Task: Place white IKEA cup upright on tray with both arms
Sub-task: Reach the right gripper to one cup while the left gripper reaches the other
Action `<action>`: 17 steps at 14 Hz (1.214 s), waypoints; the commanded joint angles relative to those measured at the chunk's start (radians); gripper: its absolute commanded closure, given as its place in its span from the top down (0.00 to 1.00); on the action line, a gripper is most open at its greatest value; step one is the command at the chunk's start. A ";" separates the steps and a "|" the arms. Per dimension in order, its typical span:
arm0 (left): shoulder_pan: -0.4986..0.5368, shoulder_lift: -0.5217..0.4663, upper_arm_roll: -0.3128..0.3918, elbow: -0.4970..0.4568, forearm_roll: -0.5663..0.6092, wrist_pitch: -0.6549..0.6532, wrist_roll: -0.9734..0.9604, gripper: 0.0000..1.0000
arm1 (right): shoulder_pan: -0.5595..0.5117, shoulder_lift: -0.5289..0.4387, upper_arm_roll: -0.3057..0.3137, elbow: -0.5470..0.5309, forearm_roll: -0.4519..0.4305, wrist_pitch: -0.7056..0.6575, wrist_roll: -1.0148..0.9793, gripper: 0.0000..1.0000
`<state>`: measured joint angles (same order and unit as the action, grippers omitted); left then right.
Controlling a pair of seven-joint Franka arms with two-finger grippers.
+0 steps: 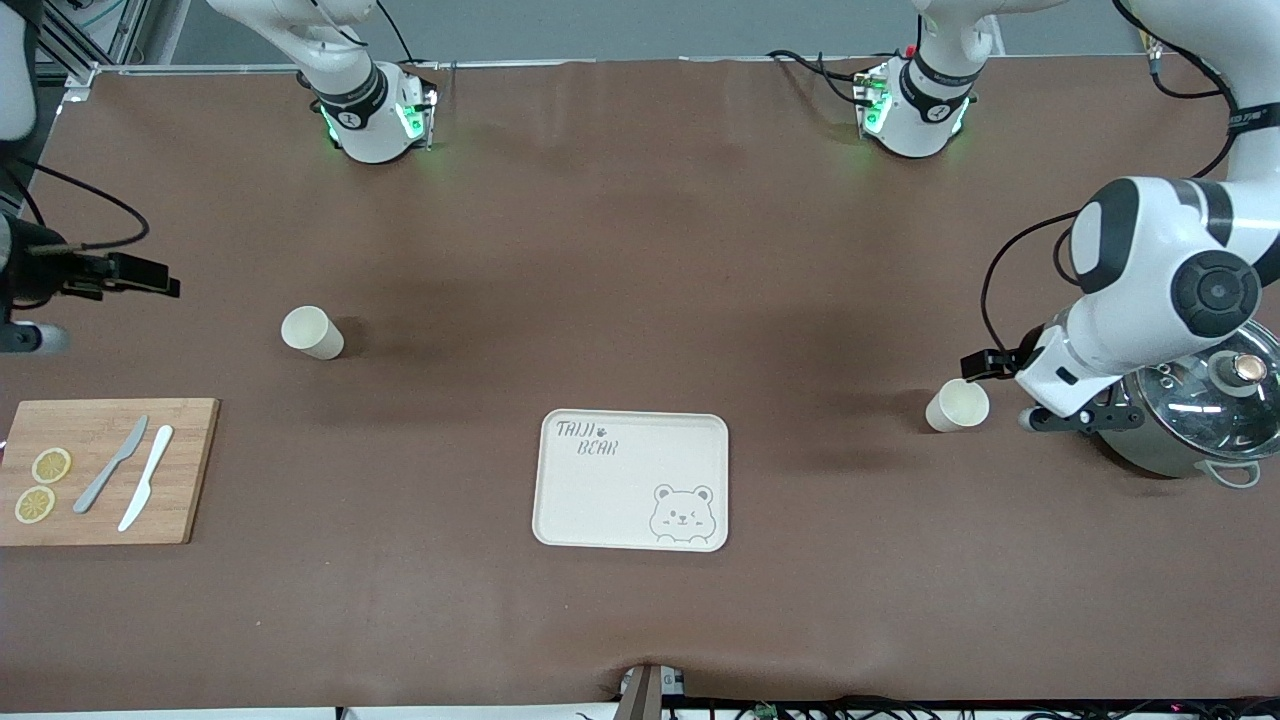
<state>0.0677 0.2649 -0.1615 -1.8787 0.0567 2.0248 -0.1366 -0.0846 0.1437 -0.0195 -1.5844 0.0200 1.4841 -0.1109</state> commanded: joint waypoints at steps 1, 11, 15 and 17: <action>0.017 0.030 0.000 -0.030 0.043 0.046 -0.015 1.00 | -0.017 -0.029 0.009 -0.144 -0.020 0.112 0.008 1.00; 0.107 0.169 -0.007 -0.020 0.038 0.120 -0.021 1.00 | -0.053 -0.075 0.009 -0.590 -0.018 0.537 0.008 1.00; 0.103 0.186 -0.010 -0.020 0.040 0.120 -0.020 0.99 | -0.055 -0.070 0.009 -0.695 -0.018 0.676 0.008 1.00; 0.112 0.200 -0.012 -0.019 0.038 0.136 -0.012 0.97 | -0.056 -0.065 0.009 -0.723 -0.018 0.715 0.008 0.96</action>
<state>0.1696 0.4514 -0.1681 -1.9057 0.1107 2.1411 -0.1433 -0.1257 0.1160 -0.0229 -2.2569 0.0153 2.1601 -0.1102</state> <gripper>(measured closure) 0.022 0.000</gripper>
